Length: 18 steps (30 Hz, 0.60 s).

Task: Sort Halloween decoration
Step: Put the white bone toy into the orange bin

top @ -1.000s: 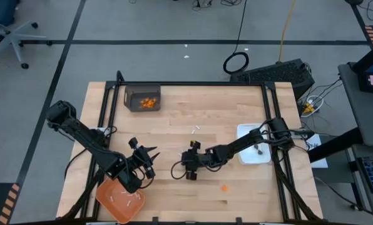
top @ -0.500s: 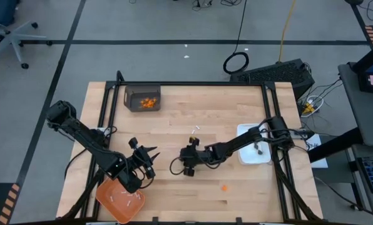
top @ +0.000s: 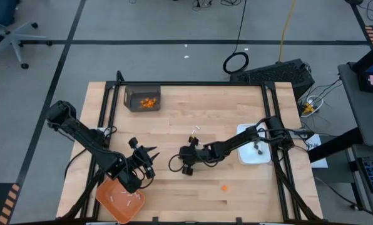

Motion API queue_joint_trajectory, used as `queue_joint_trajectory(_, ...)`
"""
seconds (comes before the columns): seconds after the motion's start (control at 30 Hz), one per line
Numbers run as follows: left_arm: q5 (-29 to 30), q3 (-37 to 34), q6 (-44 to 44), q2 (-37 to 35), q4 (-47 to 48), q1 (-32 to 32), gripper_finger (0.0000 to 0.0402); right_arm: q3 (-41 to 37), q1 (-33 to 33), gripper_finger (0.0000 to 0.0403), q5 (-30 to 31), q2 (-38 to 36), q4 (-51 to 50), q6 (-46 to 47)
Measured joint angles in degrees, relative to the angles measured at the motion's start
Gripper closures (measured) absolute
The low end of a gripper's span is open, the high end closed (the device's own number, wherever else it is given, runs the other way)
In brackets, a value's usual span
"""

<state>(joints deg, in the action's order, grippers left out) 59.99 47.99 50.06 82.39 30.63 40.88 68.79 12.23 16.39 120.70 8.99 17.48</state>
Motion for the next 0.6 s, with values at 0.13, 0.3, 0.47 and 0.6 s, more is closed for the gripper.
queue_joint_trajectory(0.13, 0.0, 0.0, -0.9, 0.0, -0.1, 0.0, 0.0281, 0.0, 0.0, 0.0386, 0.1, 0.0, -0.2, -0.5)
queue_joint_trajectory(0.3, 0.0, 0.0, -0.9, 0.0, -0.2, 0.0, 0.0281, 0.0, 0.0, 0.0395, 0.0, 0.0, 0.9, -1.8)
queue_joint_trajectory(0.47, 0.0, 0.0, -0.9, 0.0, -0.3, 0.0, 0.0281, -0.3, 0.5, 0.04, -1.8, -1.3, 2.5, -4.2)
queue_joint_trajectory(0.6, 0.0, 0.0, -0.9, 0.0, -0.8, 0.0, 0.0281, -0.3, 1.0, 0.0402, -3.2, -3.8, 4.8, -5.3)
